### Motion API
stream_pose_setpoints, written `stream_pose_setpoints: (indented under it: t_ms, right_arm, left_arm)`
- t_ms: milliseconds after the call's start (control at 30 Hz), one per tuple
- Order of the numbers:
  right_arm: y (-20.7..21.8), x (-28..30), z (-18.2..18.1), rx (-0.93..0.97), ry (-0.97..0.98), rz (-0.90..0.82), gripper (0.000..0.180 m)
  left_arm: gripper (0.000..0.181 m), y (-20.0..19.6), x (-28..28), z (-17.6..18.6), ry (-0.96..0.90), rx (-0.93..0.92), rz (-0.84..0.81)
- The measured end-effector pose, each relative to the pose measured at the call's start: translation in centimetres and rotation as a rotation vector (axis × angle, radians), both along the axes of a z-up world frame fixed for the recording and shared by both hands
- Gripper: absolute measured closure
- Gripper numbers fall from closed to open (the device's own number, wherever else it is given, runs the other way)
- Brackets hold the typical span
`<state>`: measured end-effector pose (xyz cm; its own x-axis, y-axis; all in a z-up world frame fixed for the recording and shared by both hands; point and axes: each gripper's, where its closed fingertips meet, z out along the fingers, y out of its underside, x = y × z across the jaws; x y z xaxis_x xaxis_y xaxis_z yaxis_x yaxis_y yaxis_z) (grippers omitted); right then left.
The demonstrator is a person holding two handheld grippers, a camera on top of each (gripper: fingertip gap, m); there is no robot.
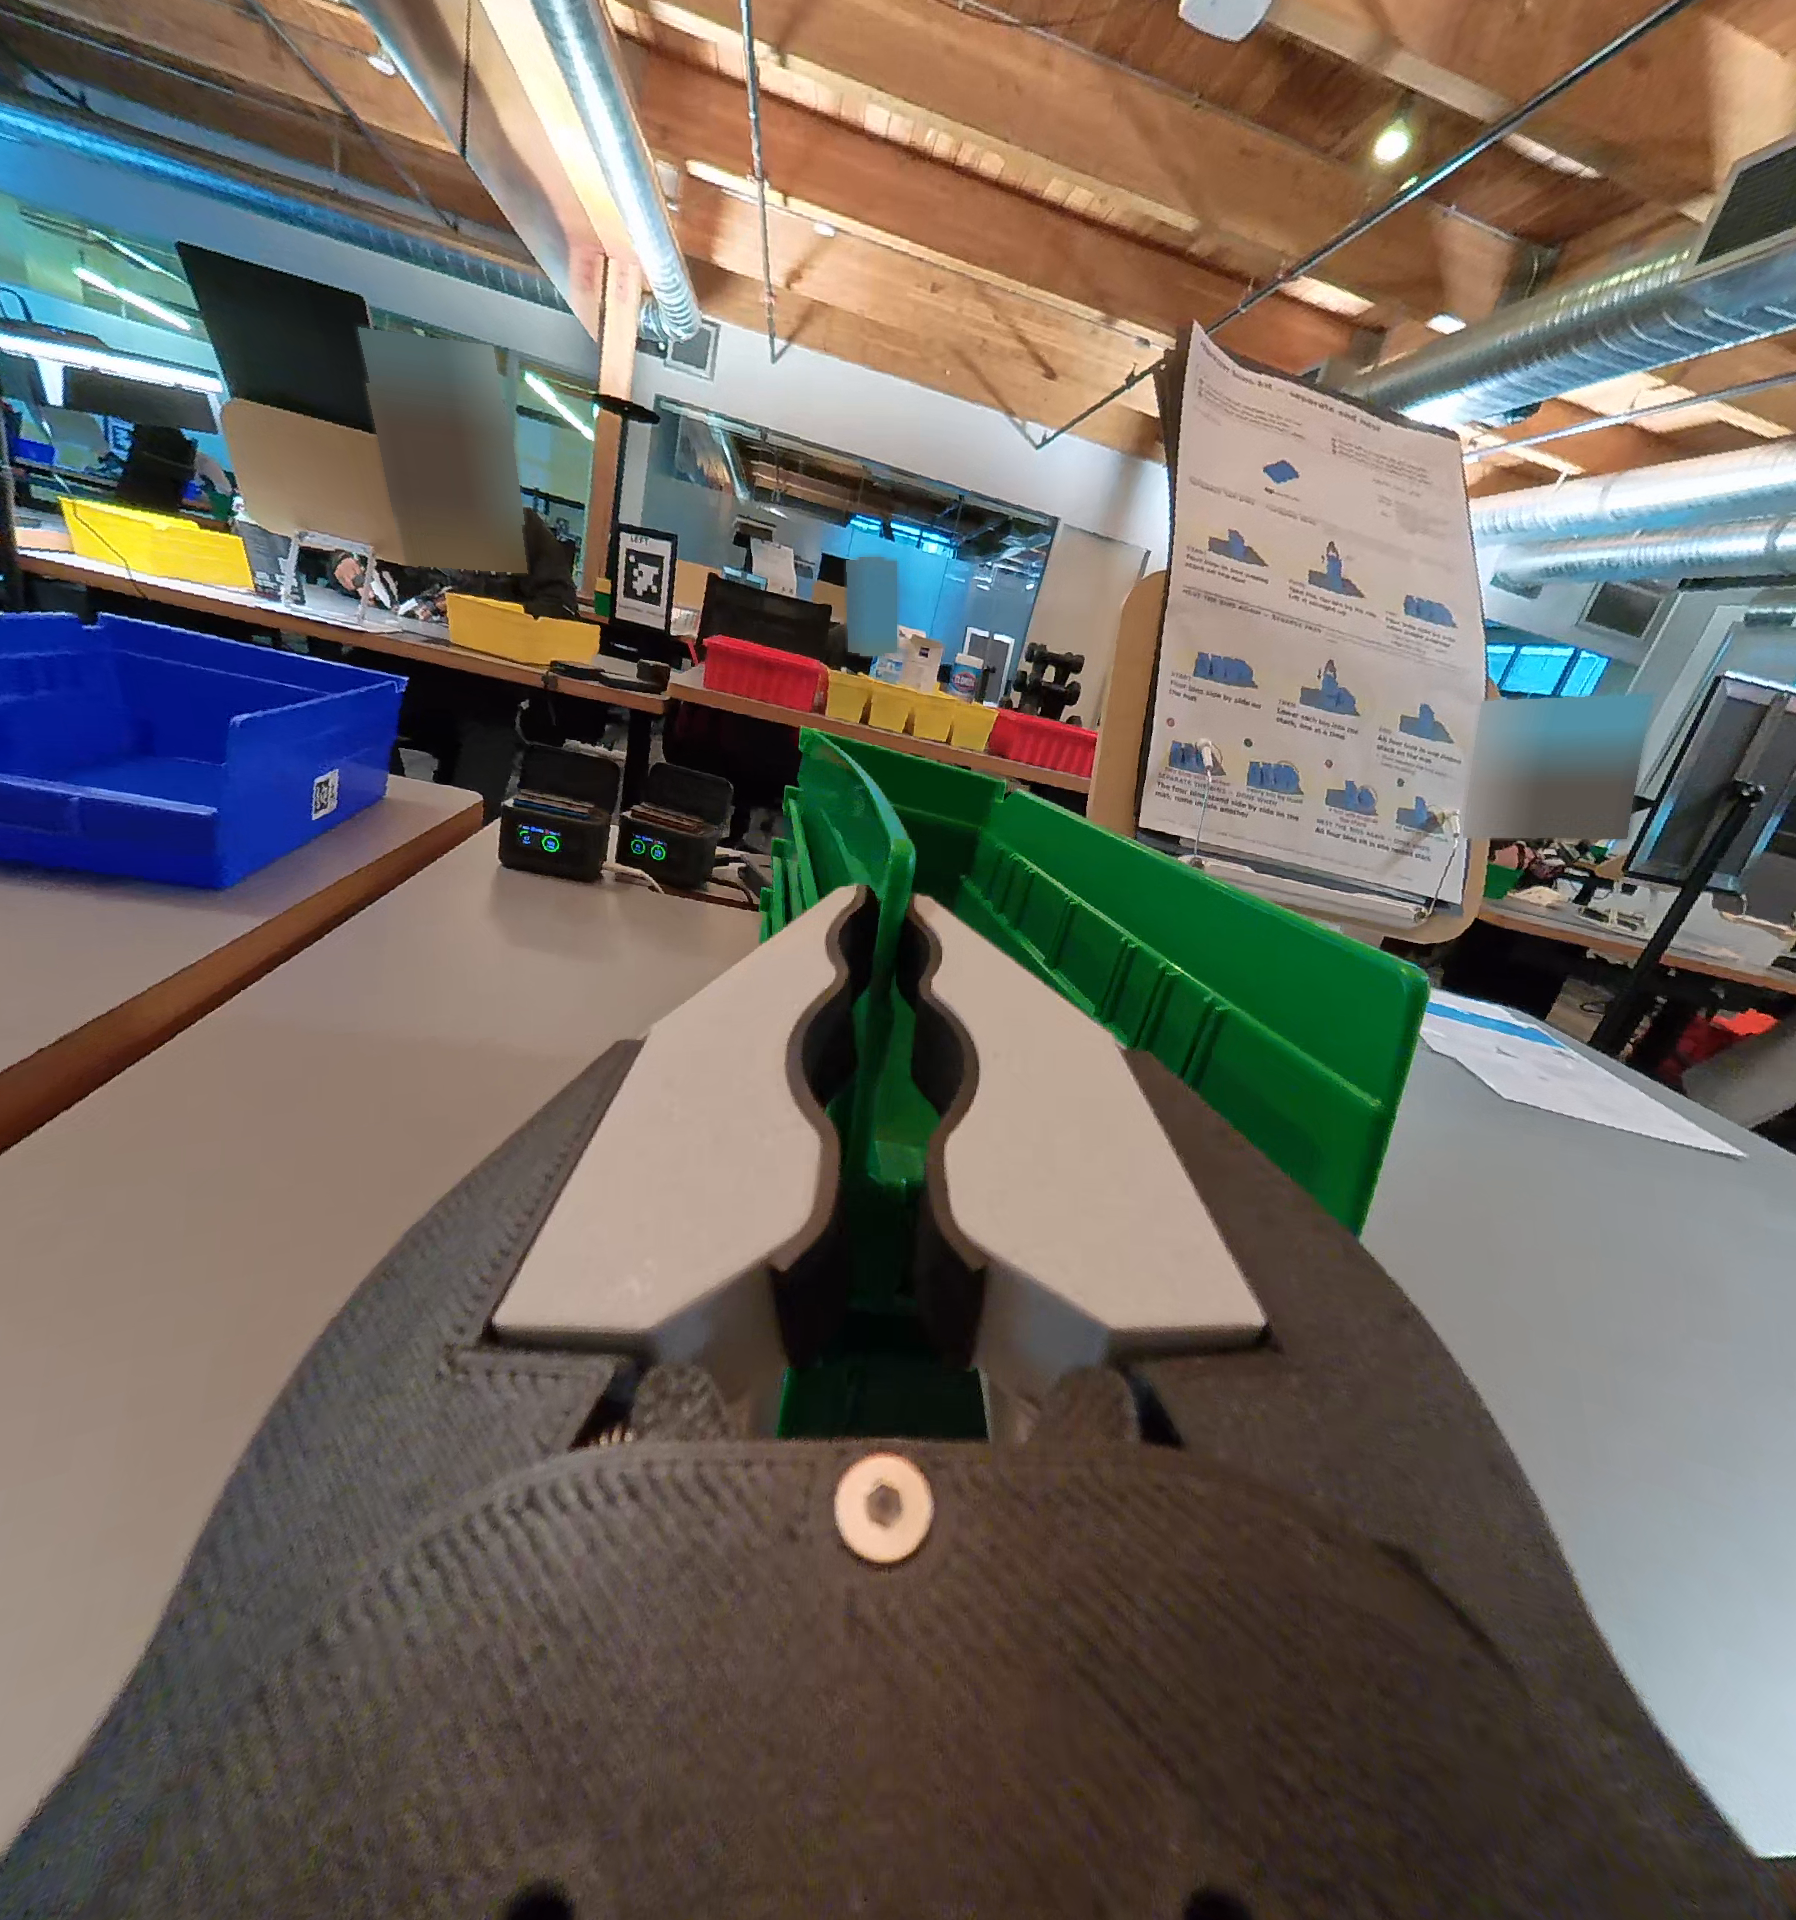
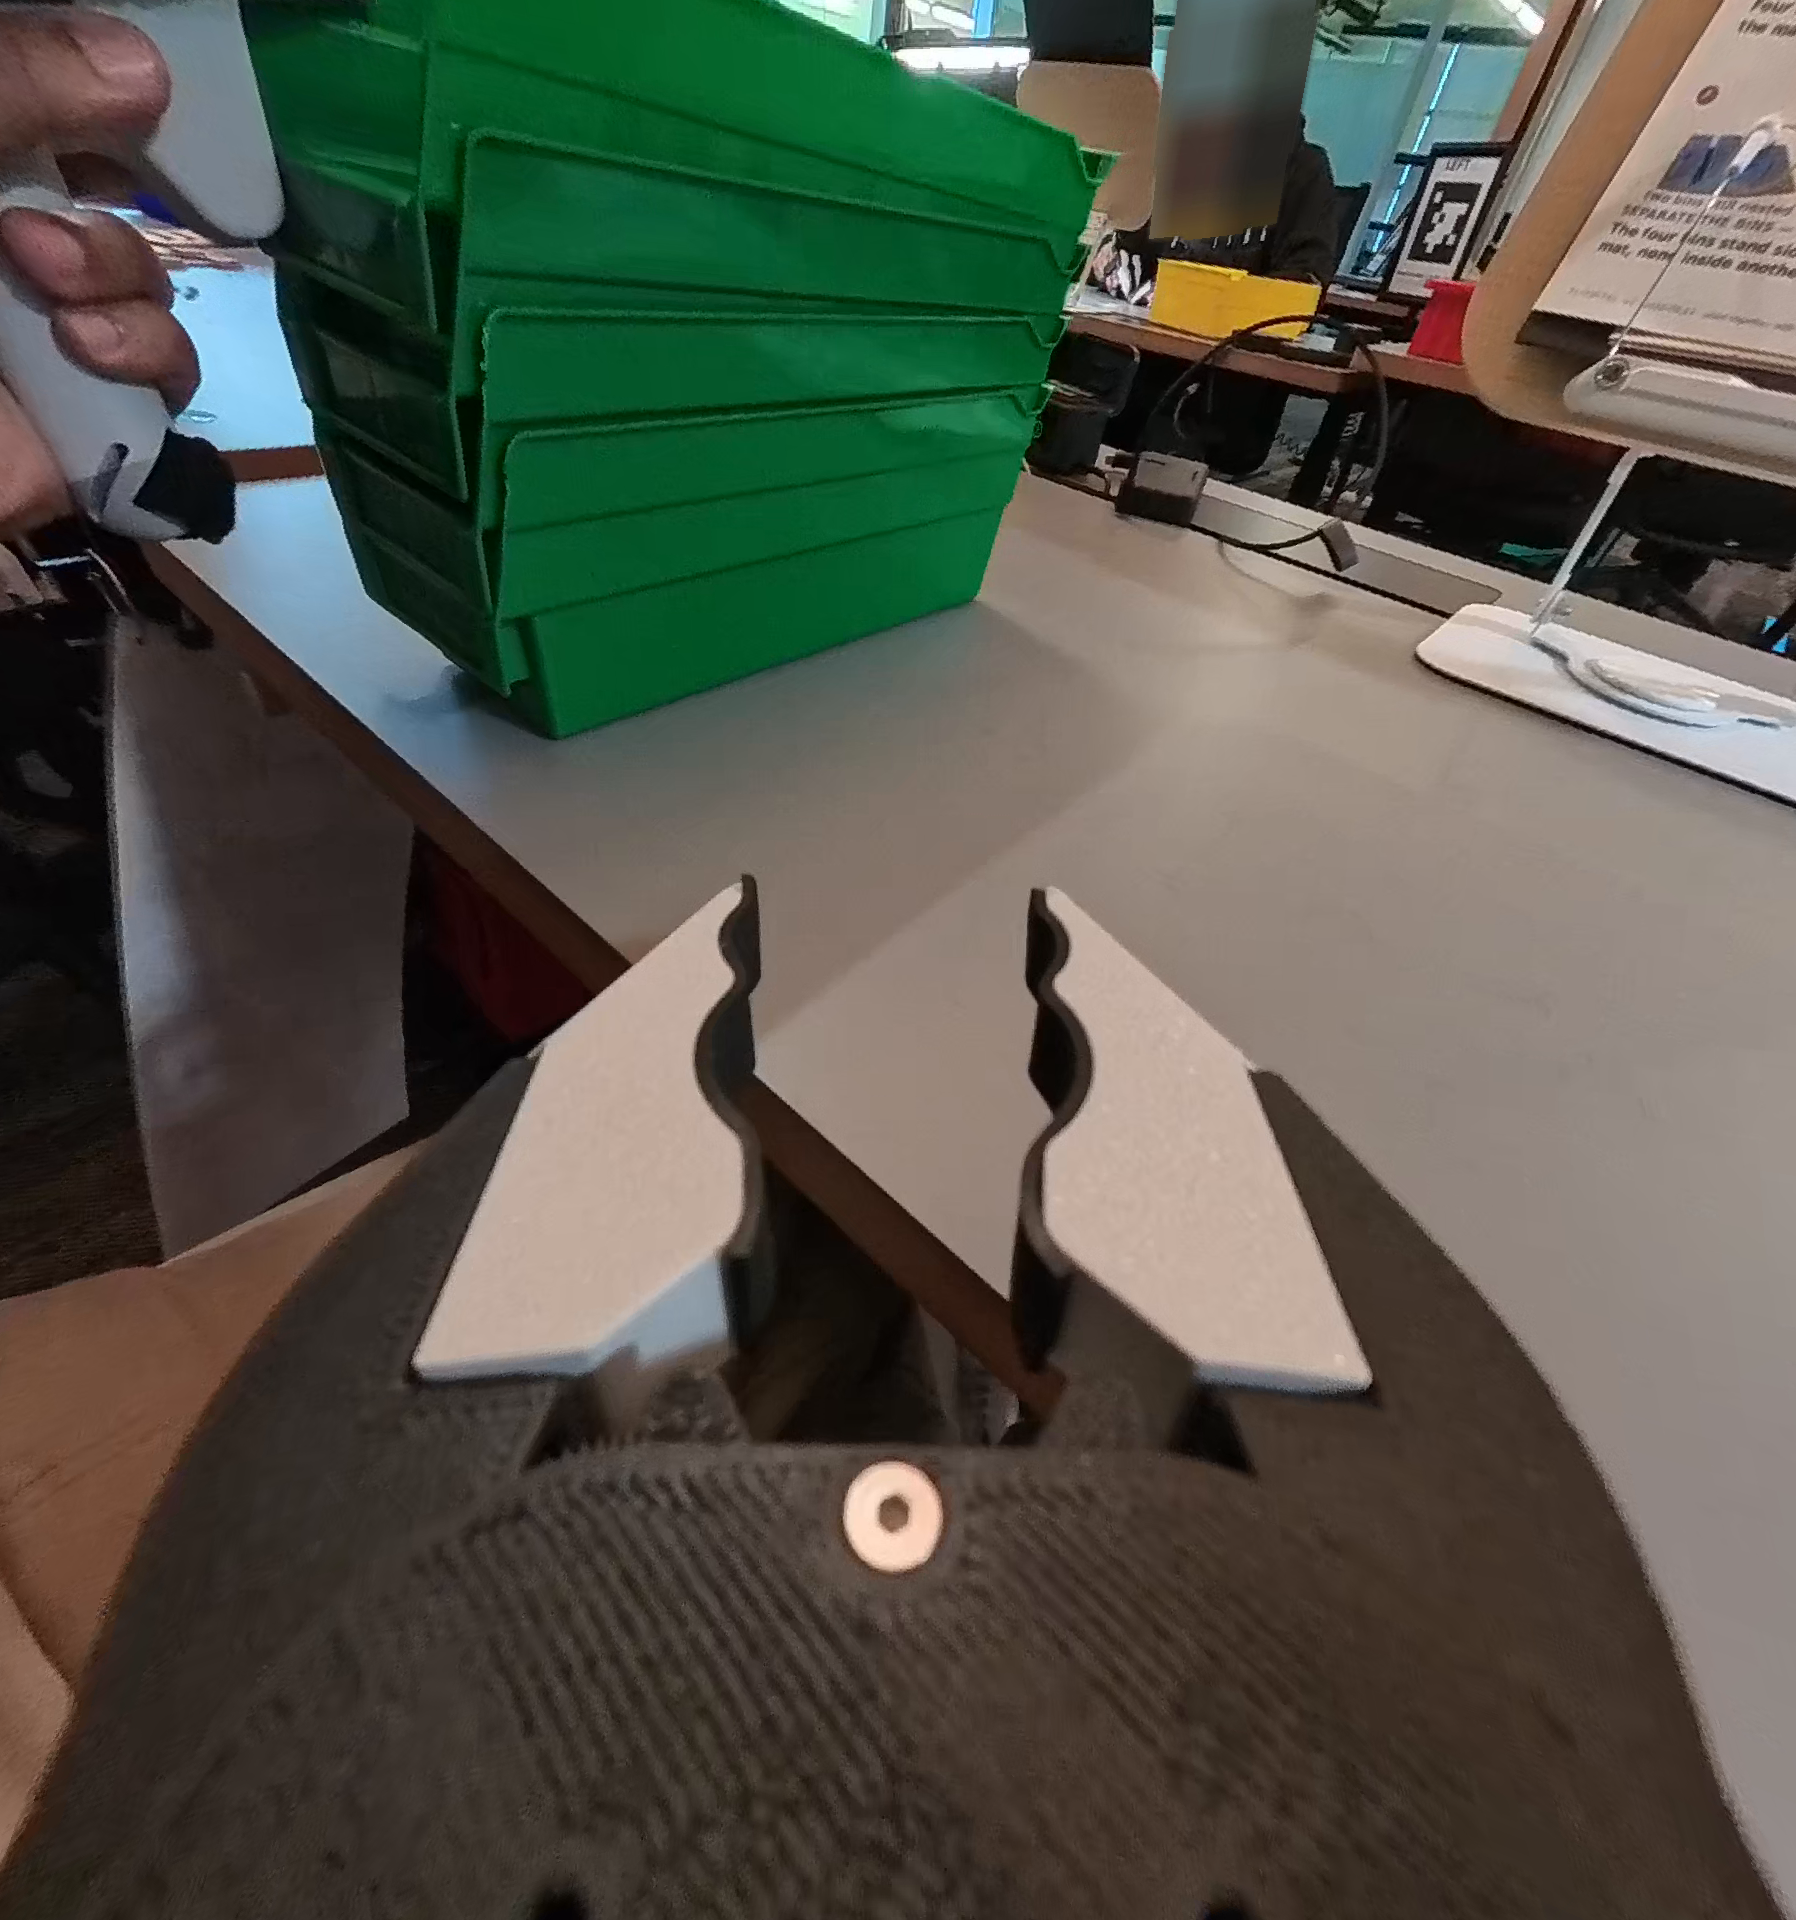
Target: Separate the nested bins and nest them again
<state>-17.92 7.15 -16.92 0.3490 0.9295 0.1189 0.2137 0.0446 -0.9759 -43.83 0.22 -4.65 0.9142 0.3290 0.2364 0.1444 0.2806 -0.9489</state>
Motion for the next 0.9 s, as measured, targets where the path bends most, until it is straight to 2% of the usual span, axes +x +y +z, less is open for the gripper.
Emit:
stream_pose_setpoints:
  t_ms: [267,500,600,700,800,900]
  right_arm:
    - [0.0,0.0,-0.1,-0.026,0.002,0.002,0.129]
    - [-0.4,-0.1,0.7,-0.024,0.040,0.018,0.128]
    - [-1.7,0.0,3.5,0.005,0.164,0.077,0.127]
    - [-3.4,0.6,6.7,-0.105,0.337,0.139,0.122]
    - [-4.5,1.9,10.1,-0.260,0.536,0.205,0.109]
    - [-4.0,3.9,13.1,-0.212,0.676,0.147,0.107]
  left_arm:
    - [0.181,-1.0,0.8,2.5,0.046,0.118,-0.041]
    - [0.181,-3.0,4.0,8.0,0.232,0.211,-0.034]
    - [0.181,-3.2,6.8,9.6,0.285,0.237,-0.056]
    - [0.181,-2.5,10.5,10.0,0.335,0.233,-0.100]
    - [0.181,-0.8,15.2,8.6,0.336,0.199,-0.190]
    - [0.181,1.2,20.7,5.4,0.323,0.132,-0.311]
